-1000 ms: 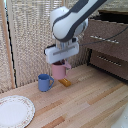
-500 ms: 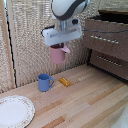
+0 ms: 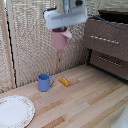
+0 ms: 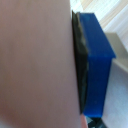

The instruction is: Propose to navigate your clamp on the clench of the first drawer. Use gentle force to register to the cabinet. Send posterior your swing mandate till over it lurks, a cup of pink essence. Fortify your grip after aiming concentric with the pink cup’s periphery. Manoeuvre the pink towards the cabinet's top. Drop your compression till the cup is resting inside.

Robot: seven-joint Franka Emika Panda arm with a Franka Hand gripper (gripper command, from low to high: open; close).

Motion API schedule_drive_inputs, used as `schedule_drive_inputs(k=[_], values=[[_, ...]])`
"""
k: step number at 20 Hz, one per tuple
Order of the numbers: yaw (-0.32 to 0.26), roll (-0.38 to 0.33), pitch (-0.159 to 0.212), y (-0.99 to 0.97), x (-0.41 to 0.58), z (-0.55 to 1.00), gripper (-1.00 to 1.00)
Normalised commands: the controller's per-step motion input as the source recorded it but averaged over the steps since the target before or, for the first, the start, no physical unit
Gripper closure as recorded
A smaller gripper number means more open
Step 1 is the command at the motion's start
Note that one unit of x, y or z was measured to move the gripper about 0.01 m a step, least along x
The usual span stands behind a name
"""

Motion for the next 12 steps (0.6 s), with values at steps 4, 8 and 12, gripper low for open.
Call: schedule_drive_inputs(k=[4, 8, 12], values=[[-0.125, 0.000, 0.001, -0.72, 0.348, 1.00, 1.00], [-0.108, 0.010, 0.000, -0.81, 0.297, 0.94, 1.00], [-0.090, 0.024, 0.004, -0.91, 0.219, 0.88, 1.00]])
